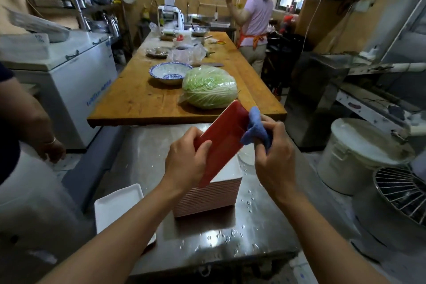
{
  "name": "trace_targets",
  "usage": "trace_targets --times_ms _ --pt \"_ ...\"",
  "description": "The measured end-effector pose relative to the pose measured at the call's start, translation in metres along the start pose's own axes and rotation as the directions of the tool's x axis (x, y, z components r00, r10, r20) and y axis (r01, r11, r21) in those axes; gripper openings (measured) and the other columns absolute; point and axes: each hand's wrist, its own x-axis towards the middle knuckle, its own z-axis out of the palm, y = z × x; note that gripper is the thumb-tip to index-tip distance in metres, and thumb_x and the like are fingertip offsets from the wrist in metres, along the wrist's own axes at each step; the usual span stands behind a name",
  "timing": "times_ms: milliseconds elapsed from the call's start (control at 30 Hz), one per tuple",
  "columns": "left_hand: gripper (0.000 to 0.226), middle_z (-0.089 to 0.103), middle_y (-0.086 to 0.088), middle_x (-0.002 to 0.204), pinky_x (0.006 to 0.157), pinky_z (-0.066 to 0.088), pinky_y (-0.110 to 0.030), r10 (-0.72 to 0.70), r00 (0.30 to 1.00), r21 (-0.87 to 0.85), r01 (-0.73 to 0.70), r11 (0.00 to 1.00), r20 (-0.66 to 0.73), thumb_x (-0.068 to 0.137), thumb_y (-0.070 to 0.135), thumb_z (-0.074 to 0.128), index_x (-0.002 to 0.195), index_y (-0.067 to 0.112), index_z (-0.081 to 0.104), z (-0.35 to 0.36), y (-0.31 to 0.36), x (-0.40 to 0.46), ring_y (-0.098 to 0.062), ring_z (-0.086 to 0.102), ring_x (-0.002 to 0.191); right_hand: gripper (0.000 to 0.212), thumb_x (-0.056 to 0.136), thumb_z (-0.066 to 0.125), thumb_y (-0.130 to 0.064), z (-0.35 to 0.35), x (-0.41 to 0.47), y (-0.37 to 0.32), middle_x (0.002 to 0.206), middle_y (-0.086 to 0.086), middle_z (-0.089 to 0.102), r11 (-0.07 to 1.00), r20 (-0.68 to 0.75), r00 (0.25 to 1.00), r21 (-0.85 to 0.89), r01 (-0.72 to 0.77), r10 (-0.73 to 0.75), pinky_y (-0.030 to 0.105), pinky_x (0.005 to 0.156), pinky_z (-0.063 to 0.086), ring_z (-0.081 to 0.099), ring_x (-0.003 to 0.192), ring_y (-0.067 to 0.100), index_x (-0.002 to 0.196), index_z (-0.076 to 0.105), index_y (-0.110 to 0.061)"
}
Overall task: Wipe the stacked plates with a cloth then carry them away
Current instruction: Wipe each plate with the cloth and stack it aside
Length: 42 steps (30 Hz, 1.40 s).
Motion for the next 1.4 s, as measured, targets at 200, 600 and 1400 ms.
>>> trace_targets --times_ms 200,600,1400 --pt "0.010 0.068 -0.011 0.081 0.076 0.052 -0.048 -0.182 0.970 -0.374 0.230 0.899 0.160 0.091 0.017 0.059 0.088 0.007 0.063 -0.004 -0.001 -0.017 -0.029 0.065 0.078 0.047 0.080 0.065 -0.006 0.006 -0.003 -0.026 0.141 0.020 0.041 0.979 0.204 0.962 -0.056 0.197 -0.182 0.027 0.112 0.026 0.038 0.133 0.030 0.122 0.049 0.006" --pt "0.014 0.069 0.008 0.062 0.051 0.051 -0.019 -0.334 0.916 -0.605 0.399 0.689 0.223 0.094 0.010 0.052 0.084 0.013 0.061 0.003 -0.002 -0.035 -0.005 0.063 0.056 0.062 0.095 0.032 -0.046 0.012 0.007 -0.008 0.129 0.015 0.048 0.940 0.284 0.952 -0.280 0.194 -0.111 0.044 0.099 0.036 0.045 0.115 0.028 0.141 0.036 -0.005" --pt "0.017 0.070 -0.002 0.071 0.062 0.057 -0.035 -0.538 0.824 -0.782 0.450 0.431 0.177 0.096 0.018 0.050 0.080 0.016 0.055 0.080 0.043 -0.039 -0.014 0.066 0.065 0.064 0.085 0.061 -0.043 -0.044 -0.060 0.054 0.131 -0.002 0.051 0.747 0.359 0.773 0.245 -0.619 0.523 0.039 0.097 0.049 0.055 0.115 0.012 0.140 0.033 -0.025"
